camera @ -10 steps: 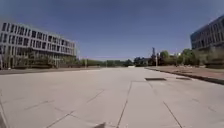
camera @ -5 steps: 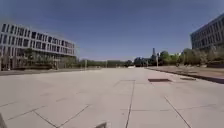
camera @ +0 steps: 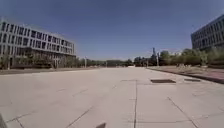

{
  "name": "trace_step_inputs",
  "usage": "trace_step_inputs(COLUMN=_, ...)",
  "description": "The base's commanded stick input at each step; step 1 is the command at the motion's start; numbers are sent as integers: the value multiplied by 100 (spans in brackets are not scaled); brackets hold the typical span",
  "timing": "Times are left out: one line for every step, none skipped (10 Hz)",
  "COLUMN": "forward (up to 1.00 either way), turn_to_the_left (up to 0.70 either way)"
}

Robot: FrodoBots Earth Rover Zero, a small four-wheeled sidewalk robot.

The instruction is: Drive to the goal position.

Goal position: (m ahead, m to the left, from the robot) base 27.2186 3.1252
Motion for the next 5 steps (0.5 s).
trace_step_inputs(forward=70, turn_to_the_left=-35)
trace_step_inputs(forward=70, turn_to_the_left=-35)
trace_step_inputs(forward=70, turn_to_the_left=-35)
trace_step_inputs(forward=70, turn_to_the_left=-35)
trace_step_inputs(forward=70, turn_to_the_left=-12)
